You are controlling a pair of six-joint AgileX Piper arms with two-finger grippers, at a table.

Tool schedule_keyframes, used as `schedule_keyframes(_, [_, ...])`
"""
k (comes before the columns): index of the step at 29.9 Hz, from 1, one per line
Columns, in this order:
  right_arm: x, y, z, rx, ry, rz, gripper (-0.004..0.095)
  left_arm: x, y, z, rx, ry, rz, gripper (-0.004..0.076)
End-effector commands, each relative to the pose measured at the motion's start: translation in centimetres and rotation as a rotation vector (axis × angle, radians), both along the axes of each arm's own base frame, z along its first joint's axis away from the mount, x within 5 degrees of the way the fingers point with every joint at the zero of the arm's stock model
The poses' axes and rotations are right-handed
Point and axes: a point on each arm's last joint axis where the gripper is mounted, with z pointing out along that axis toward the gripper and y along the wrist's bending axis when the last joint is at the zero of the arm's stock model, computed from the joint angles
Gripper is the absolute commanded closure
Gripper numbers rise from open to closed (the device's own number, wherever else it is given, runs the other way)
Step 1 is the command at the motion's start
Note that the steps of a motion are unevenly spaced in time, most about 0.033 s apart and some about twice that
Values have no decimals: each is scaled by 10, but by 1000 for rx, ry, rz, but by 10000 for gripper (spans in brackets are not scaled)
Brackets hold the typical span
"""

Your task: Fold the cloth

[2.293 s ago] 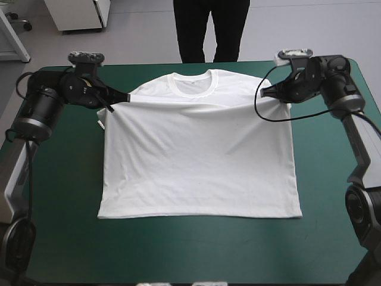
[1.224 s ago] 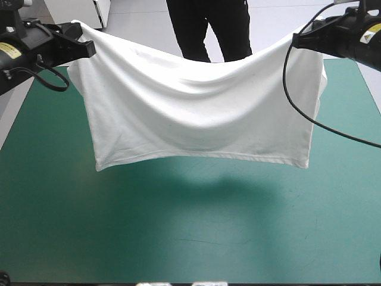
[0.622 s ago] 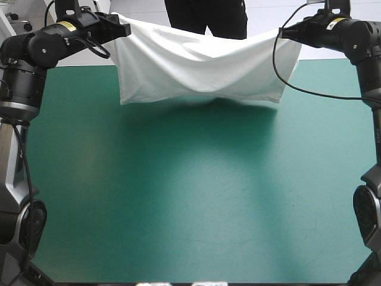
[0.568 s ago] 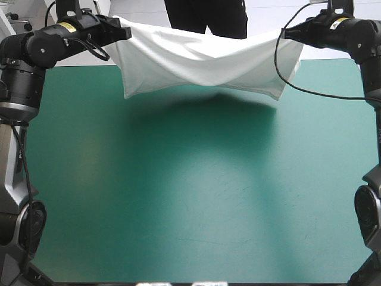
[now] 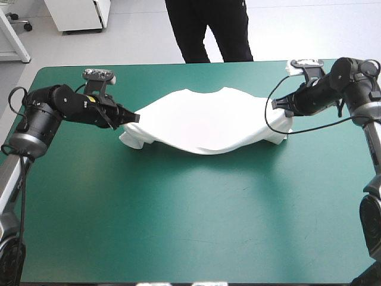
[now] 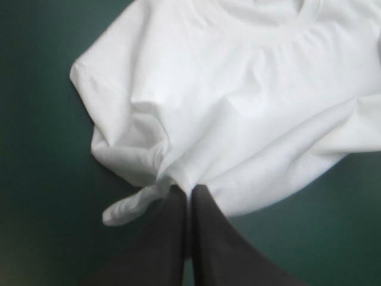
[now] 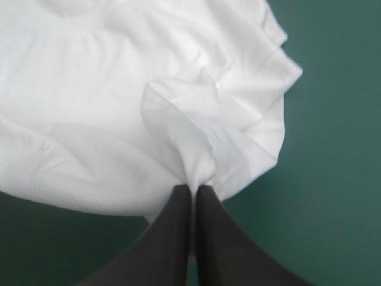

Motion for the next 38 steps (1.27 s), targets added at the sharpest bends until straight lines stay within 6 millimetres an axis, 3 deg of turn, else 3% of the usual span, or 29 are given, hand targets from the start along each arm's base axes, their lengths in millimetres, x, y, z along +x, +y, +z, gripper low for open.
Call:
schedule_keyframes(1, [-23,-1,13,7,-43,12,925,-27,2,9,-31,-73,8,733])
schedule_keyframes(11, [-65,-2,-33,-3,174,32,925,-79,-16,-56,127,152,-114,733])
schedule_keyframes(26, [-124,-1,-96,-74,433,72,925,-129,-11,-88,243,258,-172,733])
schedule_keyframes(32, [-144,-2,-111,-124,488,86,925,-144,-1,-91,280,256,-158,733])
schedule_keyframes(38, [-148,-2,-113,-127,497,85,924,-148,-2,-97,258,277,-150,733])
